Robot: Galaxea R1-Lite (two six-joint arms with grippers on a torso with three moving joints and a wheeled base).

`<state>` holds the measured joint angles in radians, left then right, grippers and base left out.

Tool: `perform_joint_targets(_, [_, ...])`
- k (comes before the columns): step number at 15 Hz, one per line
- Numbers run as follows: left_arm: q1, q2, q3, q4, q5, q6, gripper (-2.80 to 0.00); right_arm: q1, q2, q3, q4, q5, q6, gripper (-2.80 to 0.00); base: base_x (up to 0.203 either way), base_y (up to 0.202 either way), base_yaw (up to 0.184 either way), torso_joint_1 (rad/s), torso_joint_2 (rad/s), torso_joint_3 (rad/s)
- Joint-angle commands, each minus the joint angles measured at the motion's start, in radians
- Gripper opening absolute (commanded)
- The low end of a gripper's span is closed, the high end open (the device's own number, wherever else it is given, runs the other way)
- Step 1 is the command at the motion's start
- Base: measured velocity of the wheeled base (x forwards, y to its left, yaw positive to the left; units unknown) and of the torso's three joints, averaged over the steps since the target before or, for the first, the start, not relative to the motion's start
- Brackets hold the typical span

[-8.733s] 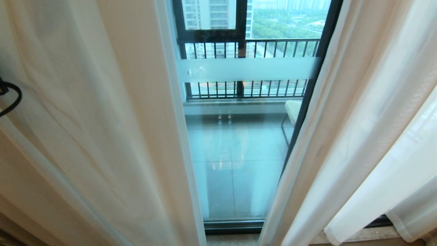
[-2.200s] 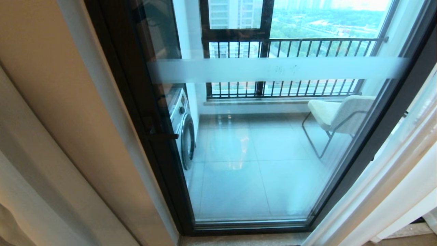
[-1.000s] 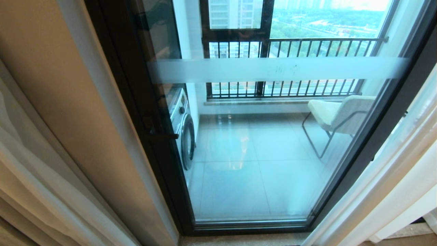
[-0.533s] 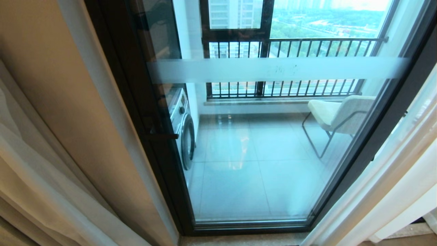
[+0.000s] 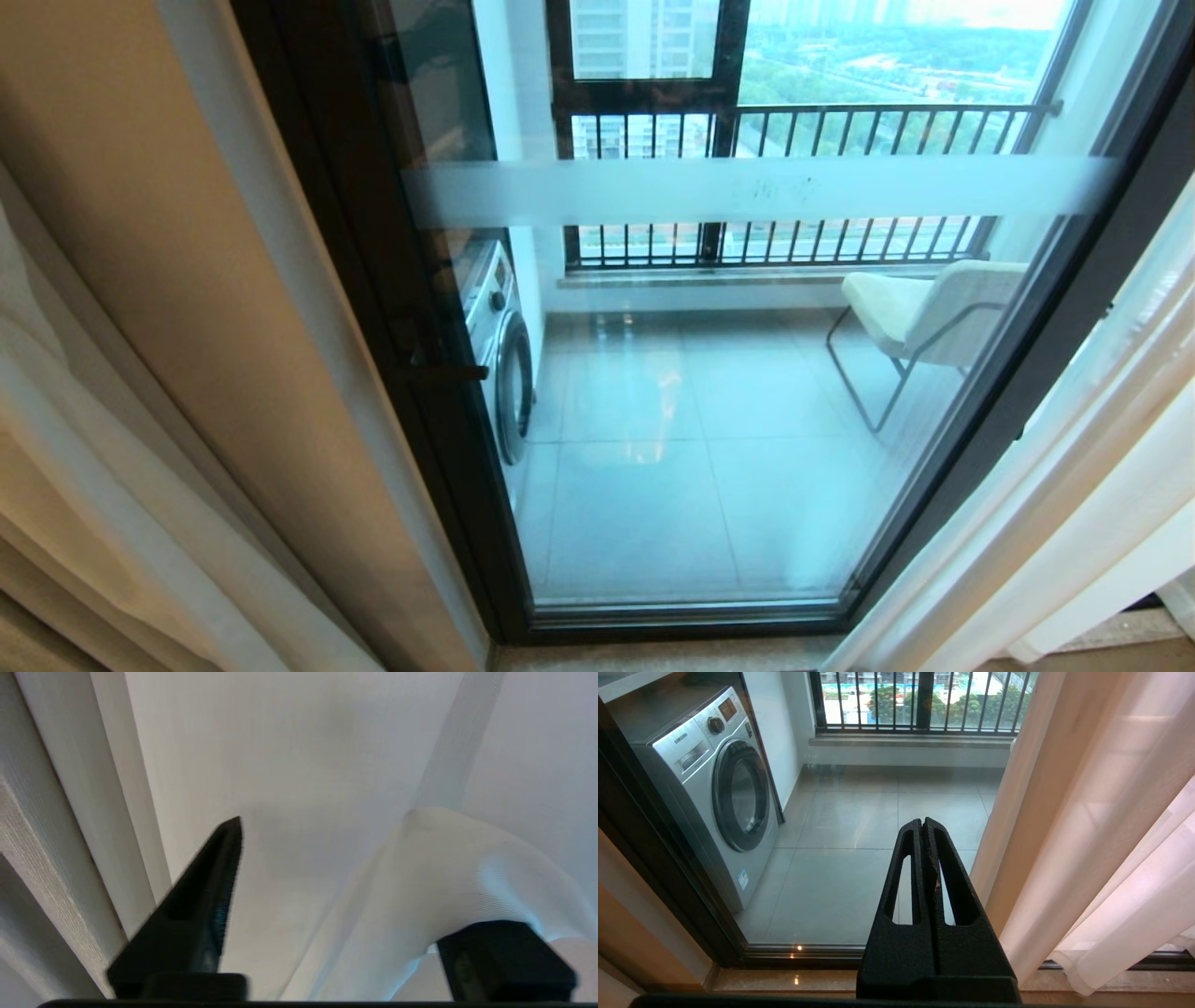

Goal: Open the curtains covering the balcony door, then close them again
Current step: Pull the inner curtains open on both sides

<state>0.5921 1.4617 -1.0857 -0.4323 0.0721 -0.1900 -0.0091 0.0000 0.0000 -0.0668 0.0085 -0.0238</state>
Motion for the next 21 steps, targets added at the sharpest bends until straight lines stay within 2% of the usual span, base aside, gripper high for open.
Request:
perform_joint_targets(1, [0.000,-0.021,0.010,0.001,0.002,-0.002,0.00,0.000,0.000,0.000,-0.001,0.001,-0.001,-2.80,0.000,0.000,0.000,0.000,0.00,0.000])
perform_joint_targets(21, [-0.075,-0.366,0.409,0.004,-0.005,-0.003,0.00,0.000,0.001,0.000,-0.001,0.001,-0.001,-2.80,0.000,0.000,0.000,0.000,0.00,0.000])
